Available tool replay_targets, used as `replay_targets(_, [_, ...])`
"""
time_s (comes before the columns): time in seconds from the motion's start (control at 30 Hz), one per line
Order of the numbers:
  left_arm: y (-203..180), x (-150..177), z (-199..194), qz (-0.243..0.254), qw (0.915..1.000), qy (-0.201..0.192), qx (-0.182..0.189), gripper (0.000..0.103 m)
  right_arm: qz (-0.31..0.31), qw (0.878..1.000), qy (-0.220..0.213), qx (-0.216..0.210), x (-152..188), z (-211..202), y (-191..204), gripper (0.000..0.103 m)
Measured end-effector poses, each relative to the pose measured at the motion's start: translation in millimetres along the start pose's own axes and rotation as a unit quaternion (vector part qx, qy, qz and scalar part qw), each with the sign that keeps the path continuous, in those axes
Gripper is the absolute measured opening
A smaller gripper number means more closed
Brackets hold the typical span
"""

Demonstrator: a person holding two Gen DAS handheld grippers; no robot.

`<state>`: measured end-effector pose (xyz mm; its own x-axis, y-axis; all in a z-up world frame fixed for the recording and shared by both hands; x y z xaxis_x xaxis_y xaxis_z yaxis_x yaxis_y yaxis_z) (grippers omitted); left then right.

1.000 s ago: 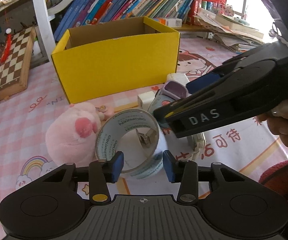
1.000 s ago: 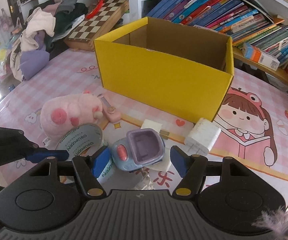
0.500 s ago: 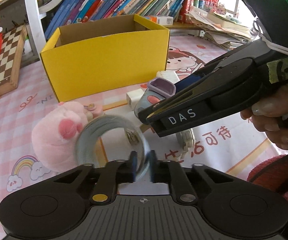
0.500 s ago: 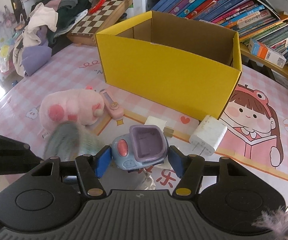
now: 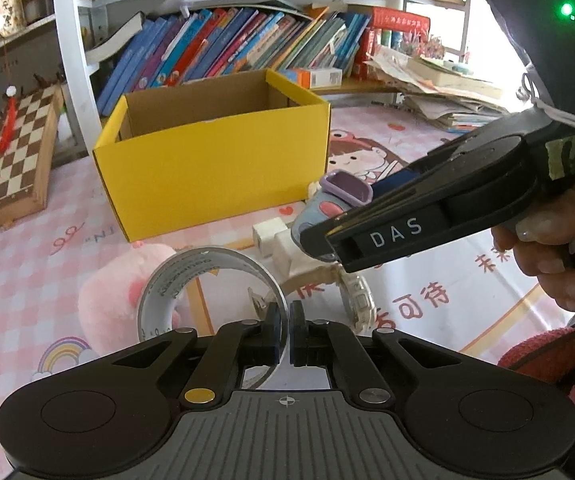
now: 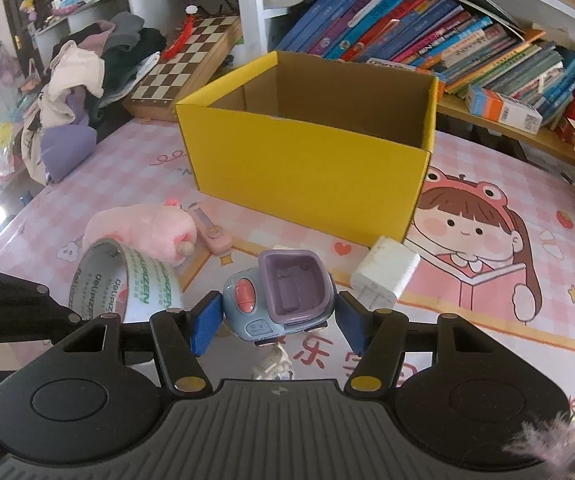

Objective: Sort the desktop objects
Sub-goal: 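Close right gripper on the toy car while left gripper closes on the tape roll, then lift and carry the toy car with right gripper while left carries tape into yellow box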

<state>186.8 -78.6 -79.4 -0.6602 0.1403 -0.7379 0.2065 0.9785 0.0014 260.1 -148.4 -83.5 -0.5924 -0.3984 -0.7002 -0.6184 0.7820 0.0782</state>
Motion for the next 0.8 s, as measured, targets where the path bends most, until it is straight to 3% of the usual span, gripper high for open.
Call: replay_targets(0.8, [-2.0,-4.9,-32.1,0.019,0.9982,-0.042,0.039,0.003,0.027,0.999,-0.007,0.043,28.3,-37.8,16.1,0.060])
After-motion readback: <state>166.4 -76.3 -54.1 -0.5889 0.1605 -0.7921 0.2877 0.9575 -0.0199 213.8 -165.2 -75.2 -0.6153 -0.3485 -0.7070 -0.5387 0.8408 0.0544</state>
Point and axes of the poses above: each gripper's, at about its wrist camera, not at the fingertips, and z roughly the way its jaws point, y to its left, x to its underside, the point moved 9 cm from there along z, roughly the way its jaws point, and after that the axes turned 2 degrees about -y, right-handed, at the moved point
